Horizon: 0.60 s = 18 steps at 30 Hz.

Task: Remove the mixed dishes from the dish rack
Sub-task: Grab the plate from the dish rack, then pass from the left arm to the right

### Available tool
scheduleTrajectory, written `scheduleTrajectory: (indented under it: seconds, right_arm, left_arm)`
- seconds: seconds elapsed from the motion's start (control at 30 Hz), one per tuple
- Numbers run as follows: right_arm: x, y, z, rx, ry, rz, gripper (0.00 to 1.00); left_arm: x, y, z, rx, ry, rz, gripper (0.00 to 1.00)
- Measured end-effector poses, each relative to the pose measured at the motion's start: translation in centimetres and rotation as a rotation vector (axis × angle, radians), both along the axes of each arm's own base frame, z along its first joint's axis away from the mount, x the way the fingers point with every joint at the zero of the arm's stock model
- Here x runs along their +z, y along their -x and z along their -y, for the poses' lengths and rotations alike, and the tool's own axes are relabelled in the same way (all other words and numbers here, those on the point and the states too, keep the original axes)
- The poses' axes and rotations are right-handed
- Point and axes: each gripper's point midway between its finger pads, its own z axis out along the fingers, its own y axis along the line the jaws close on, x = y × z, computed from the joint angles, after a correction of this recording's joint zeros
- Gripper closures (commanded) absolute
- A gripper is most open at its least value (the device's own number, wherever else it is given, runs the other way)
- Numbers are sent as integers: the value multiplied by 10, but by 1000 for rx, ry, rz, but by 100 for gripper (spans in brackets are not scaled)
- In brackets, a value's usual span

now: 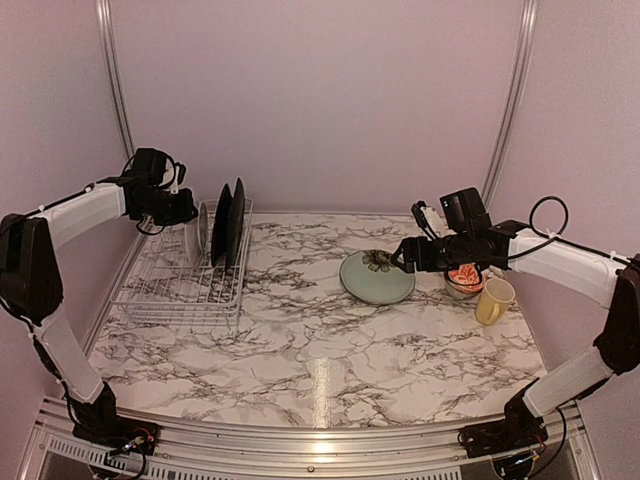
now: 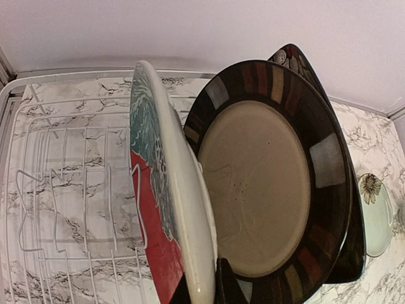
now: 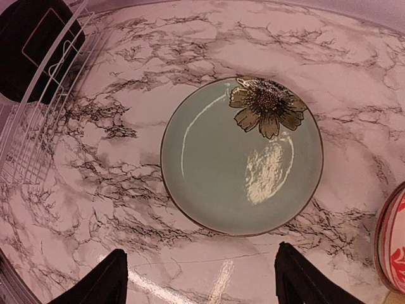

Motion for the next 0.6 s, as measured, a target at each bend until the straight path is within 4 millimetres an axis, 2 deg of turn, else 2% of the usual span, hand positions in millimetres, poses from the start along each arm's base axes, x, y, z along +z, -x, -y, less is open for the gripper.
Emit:
scheduleTrajectory:
  seconds: [0.27, 0.6]
  right_arm:
    - [0, 1, -1, -2, -10, -6, 22]
    - [-3, 0, -11, 11, -32, -20, 21]
  left_arm:
    - [29, 39, 2, -30, 15, 41, 100]
    - [101, 82, -12, 2, 30, 262, 100]
